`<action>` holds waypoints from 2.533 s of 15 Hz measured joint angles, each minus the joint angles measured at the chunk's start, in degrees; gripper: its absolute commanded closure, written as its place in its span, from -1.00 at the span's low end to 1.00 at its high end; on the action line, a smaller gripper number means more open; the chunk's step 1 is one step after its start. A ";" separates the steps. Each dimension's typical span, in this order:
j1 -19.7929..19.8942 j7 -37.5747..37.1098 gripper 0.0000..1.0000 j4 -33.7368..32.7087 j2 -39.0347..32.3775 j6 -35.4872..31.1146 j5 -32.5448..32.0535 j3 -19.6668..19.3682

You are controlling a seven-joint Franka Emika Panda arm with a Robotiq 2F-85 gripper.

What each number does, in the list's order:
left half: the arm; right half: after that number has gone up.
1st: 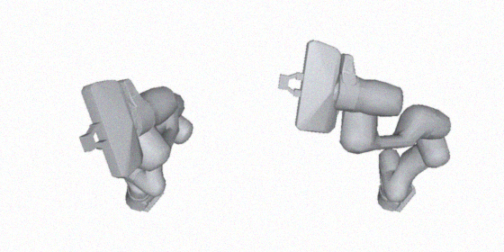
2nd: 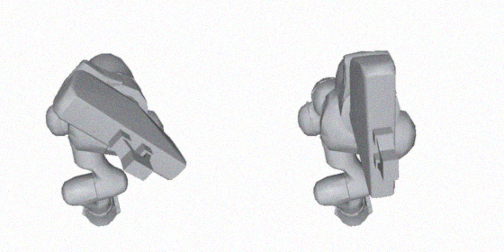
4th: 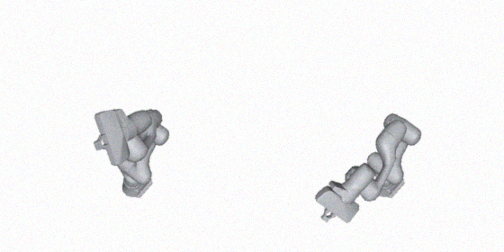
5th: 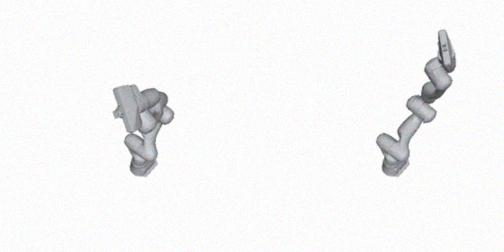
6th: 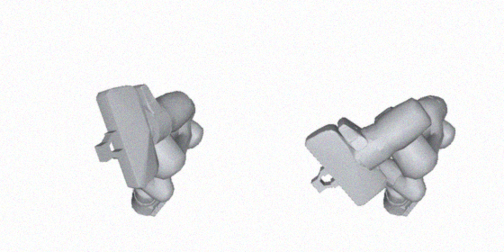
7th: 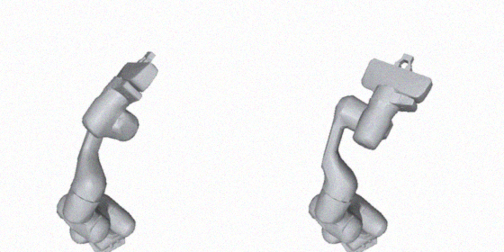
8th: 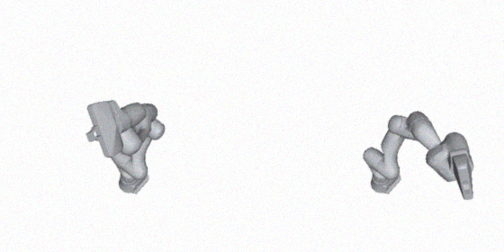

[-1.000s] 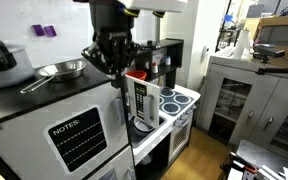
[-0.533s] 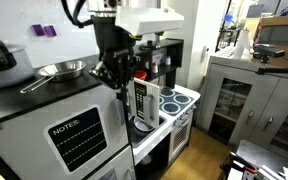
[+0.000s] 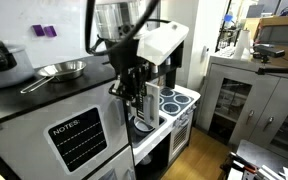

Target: Close the door of the cabinet above the sink

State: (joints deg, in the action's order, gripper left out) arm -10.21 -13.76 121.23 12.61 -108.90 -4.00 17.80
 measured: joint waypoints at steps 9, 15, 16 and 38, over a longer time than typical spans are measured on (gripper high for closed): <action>-1.11 -0.28 1.00 5.63 1.97 -3.39 -14.11 0.00; -0.49 -3.10 1.00 9.19 4.07 -6.90 -21.08 -0.94; -0.23 -3.61 1.00 9.89 4.53 -7.55 -22.05 -1.20; 9.43 -20.01 1.00 21.65 12.73 -26.13 -34.91 -3.82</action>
State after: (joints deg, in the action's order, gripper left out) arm -0.78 -33.77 142.87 25.34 -135.02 -38.91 13.98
